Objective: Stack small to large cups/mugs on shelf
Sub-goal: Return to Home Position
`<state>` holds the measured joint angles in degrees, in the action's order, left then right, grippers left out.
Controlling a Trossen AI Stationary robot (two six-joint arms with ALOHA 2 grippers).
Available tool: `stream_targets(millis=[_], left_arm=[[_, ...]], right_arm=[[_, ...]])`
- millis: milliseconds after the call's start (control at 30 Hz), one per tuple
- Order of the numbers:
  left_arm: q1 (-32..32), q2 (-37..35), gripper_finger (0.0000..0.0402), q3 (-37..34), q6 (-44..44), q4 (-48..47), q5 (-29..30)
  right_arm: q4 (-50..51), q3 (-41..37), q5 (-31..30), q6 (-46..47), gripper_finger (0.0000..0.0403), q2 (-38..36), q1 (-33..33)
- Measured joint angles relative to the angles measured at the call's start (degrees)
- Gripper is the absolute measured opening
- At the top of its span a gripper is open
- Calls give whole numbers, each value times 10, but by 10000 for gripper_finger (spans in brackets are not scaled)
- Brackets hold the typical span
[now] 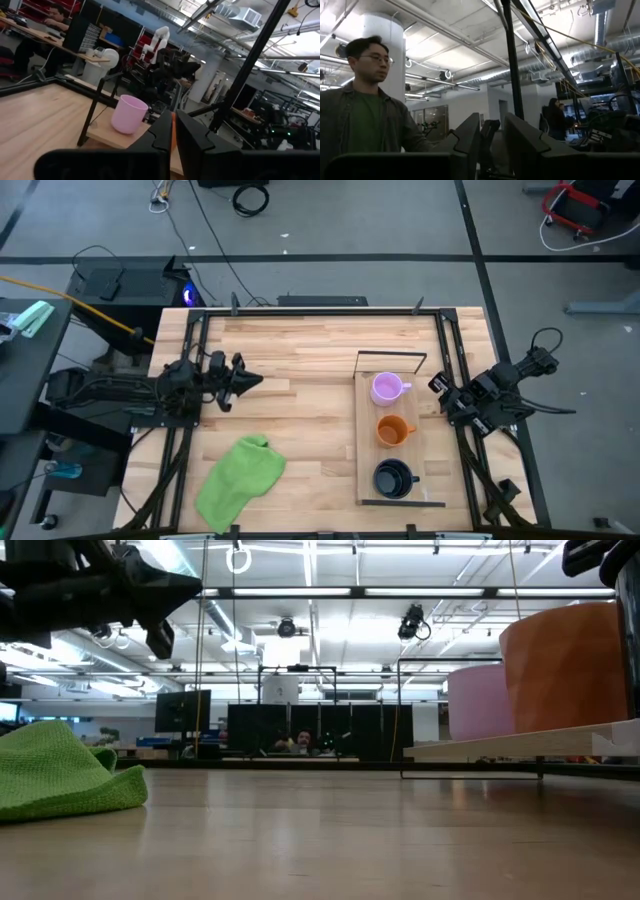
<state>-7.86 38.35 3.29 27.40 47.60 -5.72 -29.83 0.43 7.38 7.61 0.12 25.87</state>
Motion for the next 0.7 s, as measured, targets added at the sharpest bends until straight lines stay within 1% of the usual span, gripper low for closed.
stream_targets(millis=[167,333,433,700], left_arm=[[4,7,25,0,-7,0,11],[-1,12,32,0,-15,10,14],[-16,-6,36,0,-26,37,15],[-29,-48,28,0,-41,44,7]], right_arm=[[-1,0,0,2,98,0,0],[-1,0,0,4,98,0,0],[-2,0,0,4,98,0,0],[-2,0,0,12,98,0,0]])
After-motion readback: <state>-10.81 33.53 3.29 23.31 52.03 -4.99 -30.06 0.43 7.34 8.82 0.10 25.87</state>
